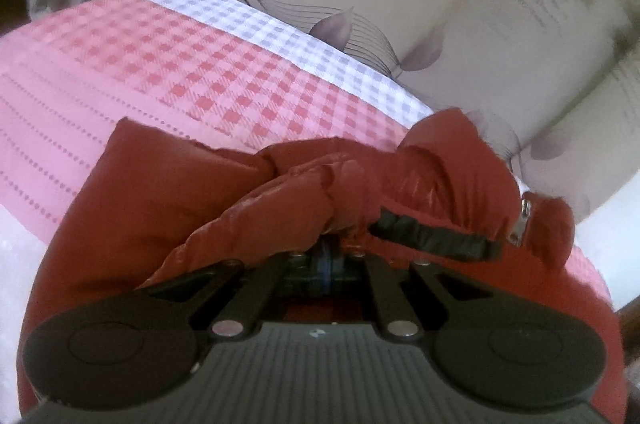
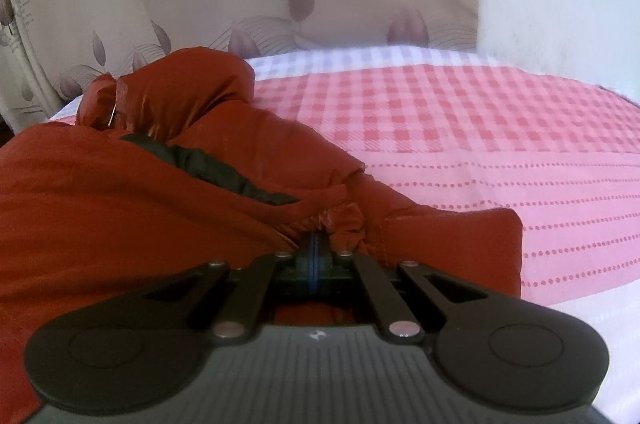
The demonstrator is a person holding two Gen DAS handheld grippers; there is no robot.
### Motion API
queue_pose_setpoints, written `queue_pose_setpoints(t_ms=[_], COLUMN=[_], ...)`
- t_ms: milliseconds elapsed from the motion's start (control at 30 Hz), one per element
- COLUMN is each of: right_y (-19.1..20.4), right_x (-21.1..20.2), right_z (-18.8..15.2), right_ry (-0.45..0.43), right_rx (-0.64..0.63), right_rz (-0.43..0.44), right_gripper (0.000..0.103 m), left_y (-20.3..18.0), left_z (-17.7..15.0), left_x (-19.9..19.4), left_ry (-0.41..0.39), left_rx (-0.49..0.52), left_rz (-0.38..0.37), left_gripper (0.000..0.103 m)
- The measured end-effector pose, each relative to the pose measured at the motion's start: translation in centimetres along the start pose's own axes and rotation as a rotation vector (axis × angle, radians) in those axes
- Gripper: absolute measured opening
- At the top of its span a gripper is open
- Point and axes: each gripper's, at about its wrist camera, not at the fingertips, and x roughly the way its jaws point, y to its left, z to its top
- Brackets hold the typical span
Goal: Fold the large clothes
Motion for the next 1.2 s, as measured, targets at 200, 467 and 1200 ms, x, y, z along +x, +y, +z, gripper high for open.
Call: queue_pose_setpoints(t_ms=[200,467,1200], right_y=[0.3,1.2,2.6], right_x=[-0.1,-0.1,-0.3], right_z=[-0.3,-0.8,-1.4], right_ry=[-0.013,-0.044,-0.061], right_rx=[-0.027,-0.087,-0.160], right_rz=[-0.005,-0.036,-0.102], right_gripper=[0.000,0.000,0.000], left_y=[0.8,1.9,1.8], left_z=[-1.2,-1.8,-2.2], left_x=[-0.8,-0.6,-1.0], left_ry=[-0.024,-0.048,-0.069], left_rx=[0.024,0.009,0.057], left_rz=[-0.034,-0.094,-0.086], left_gripper=[0.012,0.012,0.012])
